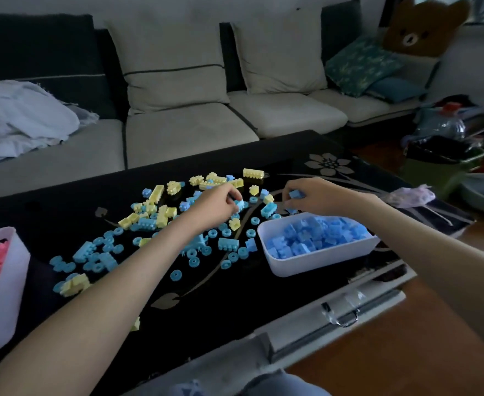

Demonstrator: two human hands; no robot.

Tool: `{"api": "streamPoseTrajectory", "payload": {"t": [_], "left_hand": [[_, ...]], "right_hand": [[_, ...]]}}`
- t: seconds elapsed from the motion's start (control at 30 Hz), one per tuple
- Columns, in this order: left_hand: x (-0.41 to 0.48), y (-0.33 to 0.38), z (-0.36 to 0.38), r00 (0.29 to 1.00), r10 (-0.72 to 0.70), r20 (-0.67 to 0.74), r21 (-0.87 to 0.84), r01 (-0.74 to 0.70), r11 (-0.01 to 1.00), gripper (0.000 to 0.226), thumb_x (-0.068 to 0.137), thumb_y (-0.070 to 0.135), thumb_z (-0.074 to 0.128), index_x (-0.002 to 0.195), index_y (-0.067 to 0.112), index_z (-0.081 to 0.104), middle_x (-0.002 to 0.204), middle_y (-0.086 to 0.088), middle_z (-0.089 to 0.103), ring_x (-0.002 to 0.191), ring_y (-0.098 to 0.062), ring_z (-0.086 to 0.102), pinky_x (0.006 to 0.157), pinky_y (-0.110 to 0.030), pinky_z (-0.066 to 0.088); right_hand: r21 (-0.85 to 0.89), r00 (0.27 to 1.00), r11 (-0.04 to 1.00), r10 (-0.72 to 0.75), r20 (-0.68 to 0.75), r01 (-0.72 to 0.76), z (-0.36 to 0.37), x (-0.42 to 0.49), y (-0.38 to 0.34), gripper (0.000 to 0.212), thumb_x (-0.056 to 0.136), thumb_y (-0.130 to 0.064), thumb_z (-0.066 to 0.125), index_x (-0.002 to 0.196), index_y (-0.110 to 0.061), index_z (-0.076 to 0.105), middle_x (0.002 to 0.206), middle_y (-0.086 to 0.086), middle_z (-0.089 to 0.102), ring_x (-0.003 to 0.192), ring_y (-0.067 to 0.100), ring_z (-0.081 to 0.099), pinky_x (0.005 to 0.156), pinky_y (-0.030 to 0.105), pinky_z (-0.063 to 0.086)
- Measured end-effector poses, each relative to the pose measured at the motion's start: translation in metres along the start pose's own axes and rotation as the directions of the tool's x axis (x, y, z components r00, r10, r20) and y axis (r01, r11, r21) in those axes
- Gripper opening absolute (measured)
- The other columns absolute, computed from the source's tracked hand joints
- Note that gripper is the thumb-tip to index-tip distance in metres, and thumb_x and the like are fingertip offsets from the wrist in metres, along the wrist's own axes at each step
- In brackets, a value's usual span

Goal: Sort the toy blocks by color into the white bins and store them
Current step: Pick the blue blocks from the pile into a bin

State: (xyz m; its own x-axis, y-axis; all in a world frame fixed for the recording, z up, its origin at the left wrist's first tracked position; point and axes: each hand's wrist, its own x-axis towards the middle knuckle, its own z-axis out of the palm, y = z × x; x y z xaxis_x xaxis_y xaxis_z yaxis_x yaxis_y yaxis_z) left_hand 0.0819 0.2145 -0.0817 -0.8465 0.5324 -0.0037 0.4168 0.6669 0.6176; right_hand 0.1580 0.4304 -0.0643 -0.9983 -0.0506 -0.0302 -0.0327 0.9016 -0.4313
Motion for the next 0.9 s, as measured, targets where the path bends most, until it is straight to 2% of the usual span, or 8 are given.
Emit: {"api": "streamPoseTrajectory", "payload": {"t": [0.13,0.2,0.3,0.37,0.5,0.67,0.73,0.9], "left_hand": [[0.000,0.000,0.007,0.994,-0.083,0.069,0.146,0.072,0.987,0.019,0.092,0.010,0.049,0.104,0.022,0.057,0.096,0.002,0.059,0.074,-0.013,0.054,0.064,-0.028,0.045],[0.000,-0.002,0.010,0.985,-0.130,0.111,0.263,0.097,0.960,0.017,0.091,0.013,0.049,0.101,0.025,0.057,0.104,0.004,0.060,0.090,-0.016,0.058,0.080,-0.034,0.050],[0.000,-0.004,0.014,0.983,-0.150,0.110,0.375,0.099,0.922,0.011,0.092,0.022,0.051,0.099,0.028,0.056,0.106,0.008,0.060,0.106,-0.019,0.054,0.097,-0.041,0.044],[0.002,-0.004,0.016,0.990,-0.126,0.067,0.371,0.092,0.924,0.010,0.092,0.025,0.049,0.098,0.030,0.056,0.106,0.008,0.060,0.111,-0.019,0.051,0.099,-0.040,0.041],[0.006,-0.002,0.012,0.995,-0.101,-0.019,0.425,0.099,0.900,0.022,0.095,0.019,0.040,0.104,0.027,0.058,0.111,0.006,0.058,0.119,-0.023,0.041,0.097,-0.040,0.029],[0.009,-0.022,-0.006,0.990,-0.117,-0.079,0.430,0.140,0.892,0.029,0.094,0.012,0.037,0.105,0.029,0.058,0.112,0.006,0.060,0.107,-0.019,0.051,0.093,-0.038,0.034],[0.008,-0.038,-0.015,0.985,-0.131,-0.117,0.417,0.168,0.893,0.031,0.095,0.012,0.036,0.106,0.030,0.058,0.111,0.007,0.061,0.104,-0.017,0.053,0.096,-0.039,0.036],[0.008,-0.077,-0.037,0.960,-0.189,-0.208,0.374,0.256,0.891,0.031,0.098,0.012,0.036,0.117,0.026,0.056,0.119,0.004,0.058,0.111,-0.019,0.052,0.099,-0.040,0.028]], "right_hand": [[0.009,0.999,1.000,0.003,0.052,-0.003,-0.010,-0.023,0.011,0.006,0.089,-0.025,0.057,0.093,-0.023,0.061,0.092,-0.007,0.059,0.078,0.007,0.052,0.067,0.023,0.041],[0.020,0.994,1.000,-0.010,0.109,0.008,-0.012,-0.032,0.017,0.008,0.089,-0.028,0.057,0.095,-0.024,0.061,0.095,-0.007,0.060,0.079,0.009,0.053,0.068,0.023,0.042],[-0.018,0.978,1.000,-0.008,0.211,0.013,-0.012,-0.037,0.022,0.021,0.091,-0.033,0.057,0.109,-0.024,0.060,0.107,-0.007,0.059,0.097,0.012,0.055,0.085,0.028,0.046],[-0.016,0.978,1.000,-0.014,0.209,0.017,-0.012,-0.038,0.024,0.024,0.092,-0.035,0.056,0.112,-0.024,0.059,0.108,-0.007,0.060,0.100,0.012,0.056,0.088,0.029,0.046],[0.049,0.996,0.998,-0.039,0.082,0.035,-0.013,-0.031,0.019,0.015,0.093,-0.032,0.053,0.105,-0.026,0.062,0.094,-0.016,0.060,0.089,0.003,0.057,0.071,0.014,0.041],[0.023,0.996,0.996,-0.085,0.023,0.085,-0.004,-0.002,-0.006,0.020,0.094,-0.026,0.052,0.111,-0.019,0.061,0.098,-0.009,0.059,0.080,-0.002,0.053,0.064,0.011,0.039],[0.003,0.994,0.995,-0.103,0.043,0.103,0.003,0.017,-0.019,0.022,0.094,-0.026,0.052,0.114,-0.018,0.059,0.103,-0.007,0.058,0.083,0.001,0.054,0.067,0.013,0.041],[-0.073,0.979,0.983,-0.155,0.135,0.166,0.029,0.074,-0.048,0.030,0.095,-0.022,0.051,0.124,-0.017,0.052,0.116,0.000,0.057,0.103,0.015,0.054,0.086,0.026,0.043]]}}
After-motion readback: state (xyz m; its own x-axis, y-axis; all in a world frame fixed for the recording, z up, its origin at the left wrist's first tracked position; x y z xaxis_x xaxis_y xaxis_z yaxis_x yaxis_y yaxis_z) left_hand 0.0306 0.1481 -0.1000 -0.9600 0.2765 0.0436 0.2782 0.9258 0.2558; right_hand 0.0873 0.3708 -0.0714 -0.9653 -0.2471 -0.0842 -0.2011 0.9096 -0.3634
